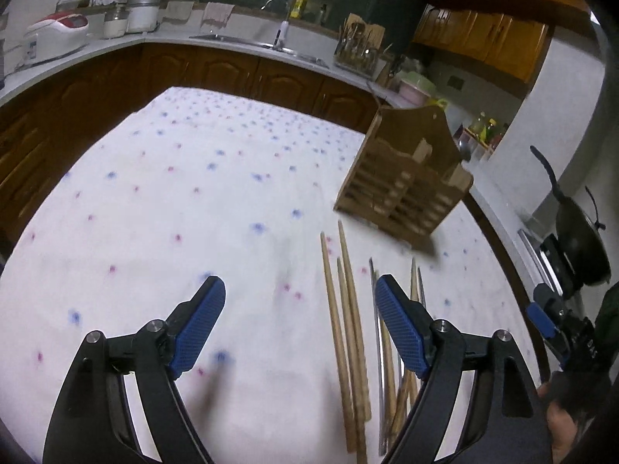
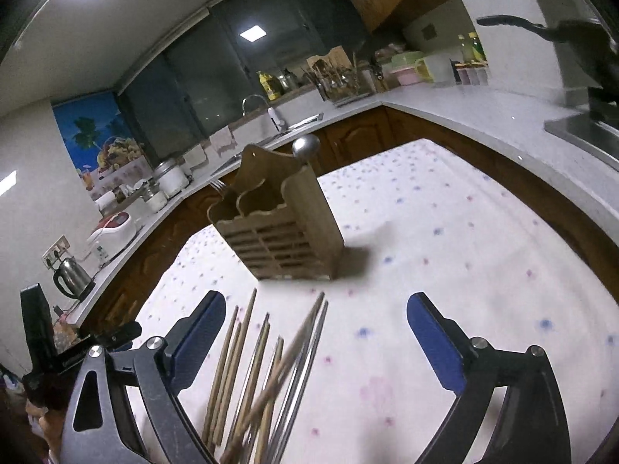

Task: Organize utensils
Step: 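Move the right gripper back over the remaining utensils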

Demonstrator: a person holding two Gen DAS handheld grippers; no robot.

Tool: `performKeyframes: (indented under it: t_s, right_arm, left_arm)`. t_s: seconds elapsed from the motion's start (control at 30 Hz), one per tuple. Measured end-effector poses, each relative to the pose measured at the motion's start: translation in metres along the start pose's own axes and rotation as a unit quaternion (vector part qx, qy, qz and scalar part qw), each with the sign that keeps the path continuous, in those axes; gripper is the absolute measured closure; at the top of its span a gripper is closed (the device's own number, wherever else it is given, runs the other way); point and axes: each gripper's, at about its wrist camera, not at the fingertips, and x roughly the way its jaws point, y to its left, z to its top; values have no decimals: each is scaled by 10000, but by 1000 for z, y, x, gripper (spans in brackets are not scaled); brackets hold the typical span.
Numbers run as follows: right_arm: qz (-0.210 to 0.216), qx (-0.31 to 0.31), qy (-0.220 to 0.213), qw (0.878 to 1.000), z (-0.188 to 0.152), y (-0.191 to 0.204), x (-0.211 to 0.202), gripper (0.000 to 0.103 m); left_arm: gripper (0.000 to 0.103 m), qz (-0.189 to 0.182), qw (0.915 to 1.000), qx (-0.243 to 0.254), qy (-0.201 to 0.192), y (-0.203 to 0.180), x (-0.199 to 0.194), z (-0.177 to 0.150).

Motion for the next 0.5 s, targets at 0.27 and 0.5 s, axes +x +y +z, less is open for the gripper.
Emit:
performKeyframes:
  t_s: [0.27, 0.5]
  right_arm:
    - [-48, 29, 217, 9997, -23, 1, -2, 7]
    - [-53, 59, 356, 9993, -26, 2, 5, 7]
  left_arm:
    - [21, 163, 9996, 116, 199, 1, 1, -13]
    - [21, 251, 9991, 123, 321, 1, 8, -12]
